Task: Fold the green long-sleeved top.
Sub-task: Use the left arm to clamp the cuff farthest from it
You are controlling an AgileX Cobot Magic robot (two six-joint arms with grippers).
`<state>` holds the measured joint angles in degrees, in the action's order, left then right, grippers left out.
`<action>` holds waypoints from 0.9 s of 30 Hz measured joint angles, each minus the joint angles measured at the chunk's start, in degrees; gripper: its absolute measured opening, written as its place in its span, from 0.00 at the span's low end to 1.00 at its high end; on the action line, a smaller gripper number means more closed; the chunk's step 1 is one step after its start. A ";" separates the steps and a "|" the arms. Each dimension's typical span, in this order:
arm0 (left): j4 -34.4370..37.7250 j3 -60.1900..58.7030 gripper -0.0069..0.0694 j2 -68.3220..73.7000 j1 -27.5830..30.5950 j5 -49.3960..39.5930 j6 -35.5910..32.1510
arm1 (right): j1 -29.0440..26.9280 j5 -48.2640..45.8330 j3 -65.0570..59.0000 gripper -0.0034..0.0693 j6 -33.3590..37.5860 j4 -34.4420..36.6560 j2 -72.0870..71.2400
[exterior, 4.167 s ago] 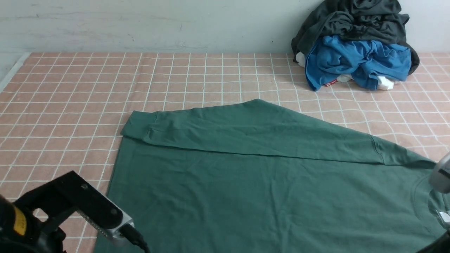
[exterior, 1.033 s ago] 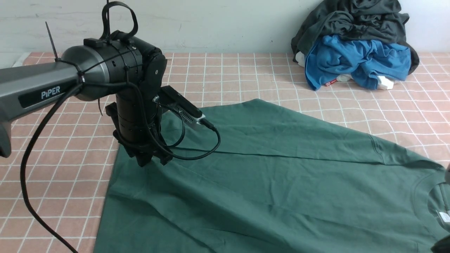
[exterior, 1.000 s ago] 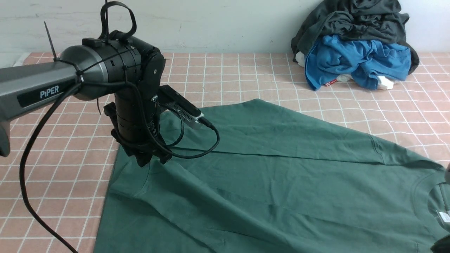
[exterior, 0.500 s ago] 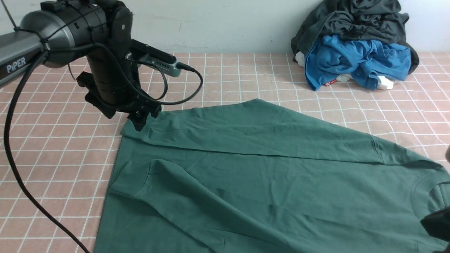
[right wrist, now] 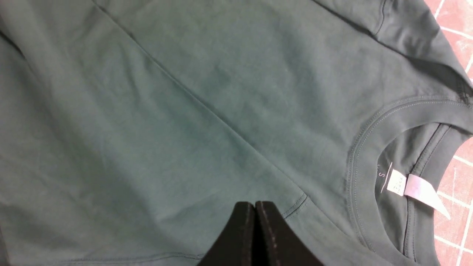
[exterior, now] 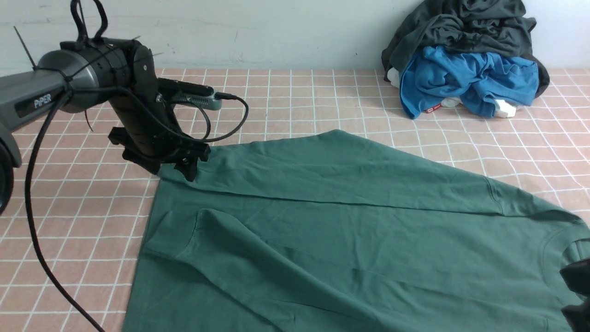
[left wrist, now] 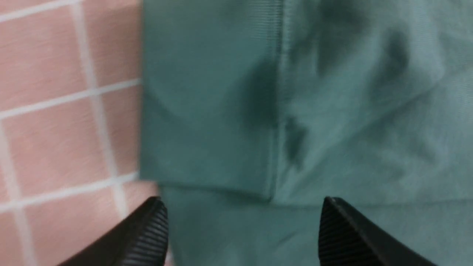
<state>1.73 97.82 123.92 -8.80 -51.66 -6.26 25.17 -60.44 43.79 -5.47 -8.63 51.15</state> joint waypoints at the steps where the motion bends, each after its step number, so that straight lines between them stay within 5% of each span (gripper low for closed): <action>1: 0.09 0.00 0.75 0.14 -0.11 0.29 -0.19 | 0.00 0.00 0.00 0.03 -0.07 0.00 0.00; 9: -0.07 1.06 0.72 3.77 -1.92 4.93 0.33 | 0.00 -0.11 0.00 0.03 -0.20 -0.04 0.10; 13: -0.88 1.40 0.61 4.13 -1.92 5.13 0.94 | 0.00 -0.21 0.00 0.03 -0.20 -0.04 0.10; 21: -3.22 1.65 0.15 4.23 -1.92 3.90 1.25 | 0.00 -0.21 0.00 0.03 -0.20 0.65 0.10; 27: -3.85 1.47 0.11 2.51 -1.92 0.55 0.64 | 0.00 -0.40 0.00 0.03 -0.20 0.65 0.10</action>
<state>-2.13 99.29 126.43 -10.72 -51.11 -5.61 25.17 -60.84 43.79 -5.66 -7.98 51.25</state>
